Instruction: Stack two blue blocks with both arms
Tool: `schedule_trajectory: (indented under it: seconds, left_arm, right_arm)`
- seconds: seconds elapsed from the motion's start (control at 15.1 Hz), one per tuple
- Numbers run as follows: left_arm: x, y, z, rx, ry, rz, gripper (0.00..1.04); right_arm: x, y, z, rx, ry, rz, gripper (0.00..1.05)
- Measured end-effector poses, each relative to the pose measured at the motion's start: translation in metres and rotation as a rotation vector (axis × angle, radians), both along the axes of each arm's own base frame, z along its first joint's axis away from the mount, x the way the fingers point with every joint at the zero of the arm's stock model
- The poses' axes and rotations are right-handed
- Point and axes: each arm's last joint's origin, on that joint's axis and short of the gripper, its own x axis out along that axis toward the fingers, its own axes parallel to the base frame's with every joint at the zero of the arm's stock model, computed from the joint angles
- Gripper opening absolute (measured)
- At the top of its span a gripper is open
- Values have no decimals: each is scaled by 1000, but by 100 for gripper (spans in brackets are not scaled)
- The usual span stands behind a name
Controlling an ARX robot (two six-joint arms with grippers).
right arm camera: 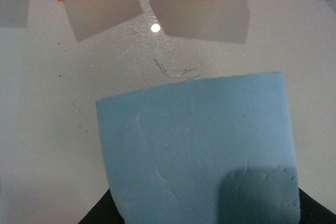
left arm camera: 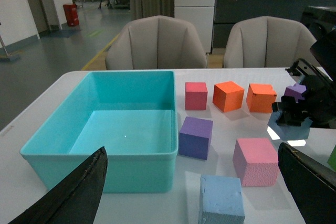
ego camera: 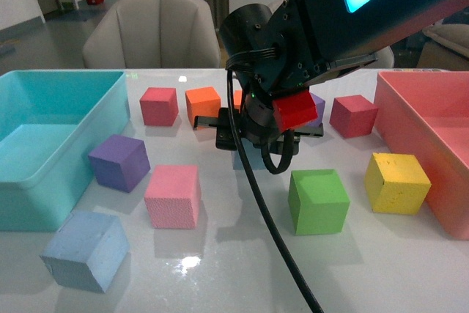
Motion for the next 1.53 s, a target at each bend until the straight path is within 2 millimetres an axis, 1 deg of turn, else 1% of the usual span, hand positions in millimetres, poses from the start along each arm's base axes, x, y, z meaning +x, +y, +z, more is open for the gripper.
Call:
schedule_trajectory:
  seconds: [0.07,0.13,0.2,0.27,0.33,0.4,0.47,0.53,0.6,0.66,0.73,0.8,0.93,1.0,1.06,1.13,1.2,1.26,1.33,1.53]
  left_arm:
    - [0,0,0,0,0,0,98]
    - [0,0,0,0,0,0,98]
    - [0,0,0,0,0,0,98]
    - [0,0,0,0,0,0,98]
    - [0,0,0,0,0,0,98]
    - [0,0,0,0,0,0,98]
    - [0,0,0,0,0,0,98]
    - [0,0,0,0,0,0,98]
    - [0,0,0,0,0,0,98]
    - [0,0,0,0,0,0,98]
    - [0,0,0,0,0,0,98]
    - [0,0,0,0,0,0,98]
    - [0,0,0,0,0,0,98]
    - [0,0,0,0,0,0,98]
    - [0,0,0,0,0,0,98]
    - [0,0,0,0,0,0,98]
    - [0,0,0,0,0,0,98]
    - [0,0,0,0,0,0,98]
    - [0,0,0,0,0,0,98]
    - [0,0,0,0,0,0,98]
  right_arm:
    - [0,0,-2,-9,7,-3,46]
    - [0,0,-5,-12,16,-1,62]
    - [-1,0,-6,-14,25,2,75]
    - [-1,0,-6,-13,26,1,85]
    - [-1,0,-6,-14,27,2,80]
    - [-1,1,-5,-13,26,2,85]
    - [0,1,-5,-10,22,2,96]
    - [0,1,-4,-7,16,2,100]
    - [0,0,-2,-6,13,2,97]
    - [-2,-1,2,-4,9,2,98]
    - [-5,-2,12,5,-9,2,98]
    - [-8,-5,22,15,-29,0,98]
    - [-17,-16,55,64,-119,-4,98]
    - [-25,-23,71,91,-172,-8,98]
    - [-42,-38,93,134,-264,-17,98]
    - [-60,-50,110,166,-336,-25,98]
    - [-89,-66,133,193,-445,-29,98]
    - [-114,-80,148,220,-504,-28,98]
    - [-138,-92,157,226,-562,-28,98]
    - [-195,-129,159,194,-636,-47,97]
